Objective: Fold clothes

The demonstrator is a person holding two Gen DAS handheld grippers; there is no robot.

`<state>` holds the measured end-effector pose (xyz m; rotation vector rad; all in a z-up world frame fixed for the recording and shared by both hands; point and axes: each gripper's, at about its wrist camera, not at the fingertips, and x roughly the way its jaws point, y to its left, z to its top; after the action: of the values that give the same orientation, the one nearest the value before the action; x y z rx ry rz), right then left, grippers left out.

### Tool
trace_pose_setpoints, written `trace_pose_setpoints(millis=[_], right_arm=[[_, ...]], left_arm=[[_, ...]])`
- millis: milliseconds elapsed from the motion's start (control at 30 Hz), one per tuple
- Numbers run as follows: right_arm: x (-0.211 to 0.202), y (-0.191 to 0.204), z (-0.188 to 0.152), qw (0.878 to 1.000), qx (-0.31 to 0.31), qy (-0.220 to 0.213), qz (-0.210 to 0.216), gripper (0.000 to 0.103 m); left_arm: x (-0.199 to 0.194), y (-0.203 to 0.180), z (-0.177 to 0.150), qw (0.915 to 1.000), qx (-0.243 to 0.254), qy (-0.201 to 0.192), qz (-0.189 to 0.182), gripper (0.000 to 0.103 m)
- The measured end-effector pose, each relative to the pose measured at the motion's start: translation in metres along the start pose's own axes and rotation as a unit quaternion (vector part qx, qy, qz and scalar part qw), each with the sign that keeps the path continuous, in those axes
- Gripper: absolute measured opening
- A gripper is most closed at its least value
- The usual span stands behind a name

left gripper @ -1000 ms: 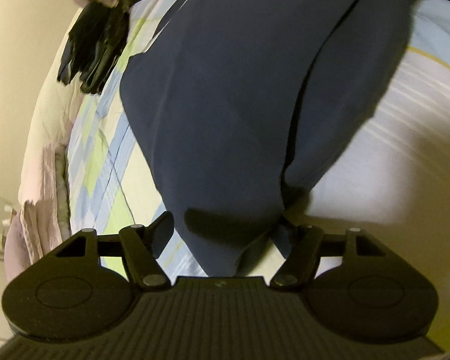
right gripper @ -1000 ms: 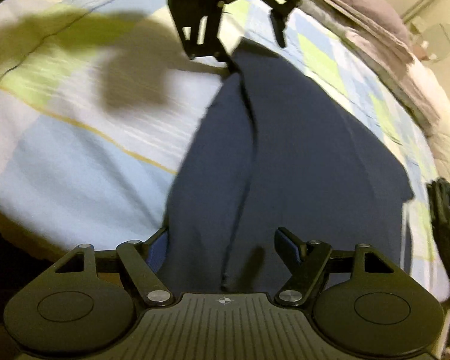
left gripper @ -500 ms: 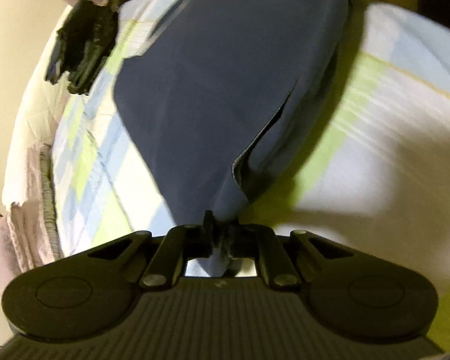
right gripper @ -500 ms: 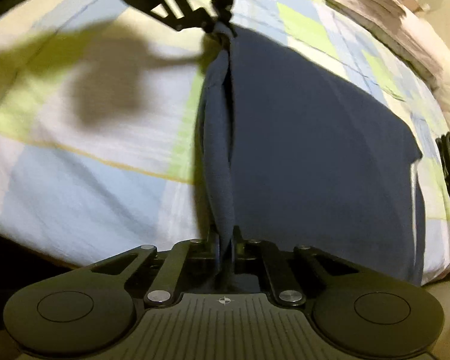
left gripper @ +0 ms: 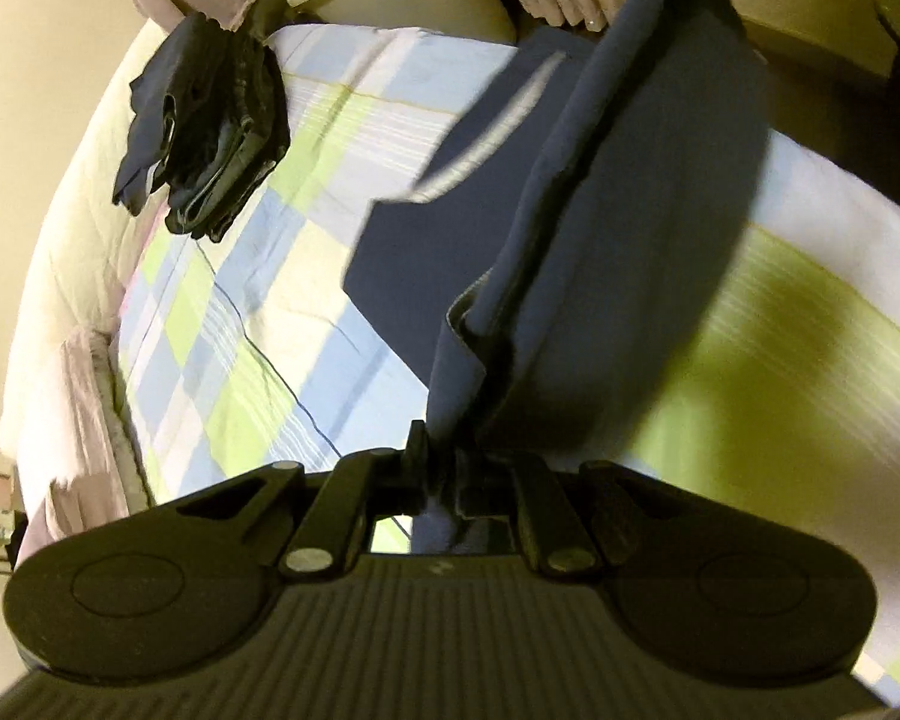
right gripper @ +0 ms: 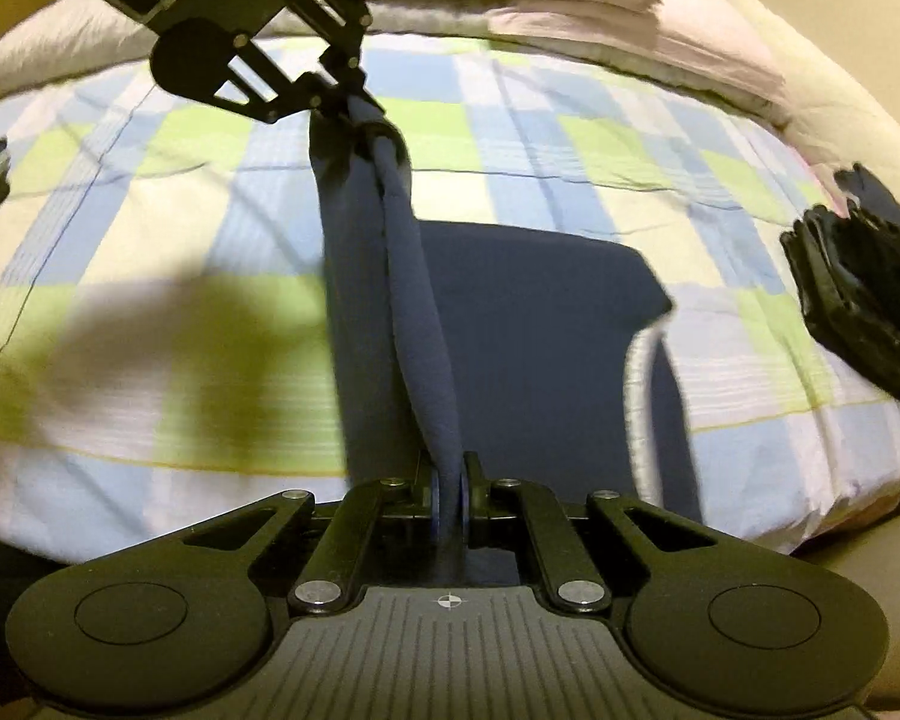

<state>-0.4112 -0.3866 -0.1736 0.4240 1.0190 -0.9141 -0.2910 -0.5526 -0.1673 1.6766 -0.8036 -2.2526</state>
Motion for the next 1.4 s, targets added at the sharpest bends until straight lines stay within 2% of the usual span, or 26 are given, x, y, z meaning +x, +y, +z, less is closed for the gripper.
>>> trace_pose_setpoints(millis=[233, 433, 567, 600, 667, 700, 767, 867, 933, 1033, 1100, 1133, 1167, 1267, 1400], right_arm=[[0.029, -0.116, -0.003, 0.996, 0.079, 0.016, 0.044, 0.004], [0.067, -0.190, -0.016, 0.986, 0.140, 0.037, 0.084, 0.004], [0.095, -0.218, -0.029, 0.979, 0.170, 0.054, 0.096, 0.004], [0.101, -0.226, -0.033, 0.977, 0.183, 0.057, 0.098, 0.004], [0.105, -0.235, -0.041, 0.970, 0.213, 0.061, 0.103, 0.004], [0.107, -0.240, -0.044, 0.966, 0.228, 0.062, 0.106, 0.005], [0.105, -0.244, -0.050, 0.961, 0.246, 0.060, 0.112, 0.005], [0.098, -0.245, -0.055, 0.956, 0.262, 0.057, 0.116, 0.005], [0.095, -0.243, -0.056, 0.954, 0.272, 0.056, 0.118, 0.005], [0.097, -0.245, -0.058, 0.949, 0.286, 0.056, 0.118, 0.005], [0.100, -0.246, -0.060, 0.947, 0.293, 0.057, 0.119, 0.005], [0.101, -0.247, -0.059, 0.946, 0.296, 0.055, 0.119, 0.004], [0.099, -0.248, -0.060, 0.945, 0.299, 0.053, 0.118, 0.004], [0.088, -0.249, -0.059, 0.946, 0.303, 0.047, 0.109, 0.003], [0.061, -0.252, -0.059, 0.946, 0.307, 0.036, 0.098, 0.003]], left_arm=[[0.080, 0.074, 0.054, 0.9979, -0.022, 0.005, -0.061, 0.007], [0.161, 0.111, 0.073, 0.9899, -0.058, 0.022, -0.127, 0.008], [0.200, 0.124, 0.069, 0.9790, -0.112, 0.034, -0.167, 0.017], [0.204, 0.127, 0.067, 0.9767, -0.127, 0.033, -0.170, 0.019], [0.206, 0.135, 0.061, 0.9722, -0.161, 0.030, -0.168, 0.032], [0.204, 0.140, 0.058, 0.9694, -0.181, 0.027, -0.164, 0.033], [0.200, 0.152, 0.047, 0.9600, -0.228, 0.023, -0.161, 0.036], [0.194, 0.169, 0.028, 0.9405, -0.299, 0.019, -0.160, 0.047], [0.198, 0.176, 0.015, 0.9251, -0.339, 0.025, -0.170, 0.047], [0.215, 0.182, 0.000, 0.8949, -0.395, 0.026, -0.206, 0.046], [0.224, 0.183, -0.006, 0.8739, -0.427, 0.018, -0.233, 0.030], [0.228, 0.184, -0.008, 0.8626, -0.442, 0.014, -0.246, 0.011], [0.227, 0.185, -0.009, 0.8574, -0.449, 0.007, -0.252, 0.008], [0.209, 0.190, -0.006, 0.8516, -0.455, -0.027, -0.258, 0.005], [0.197, 0.200, 0.001, 0.8497, -0.450, -0.055, -0.269, 0.005]])
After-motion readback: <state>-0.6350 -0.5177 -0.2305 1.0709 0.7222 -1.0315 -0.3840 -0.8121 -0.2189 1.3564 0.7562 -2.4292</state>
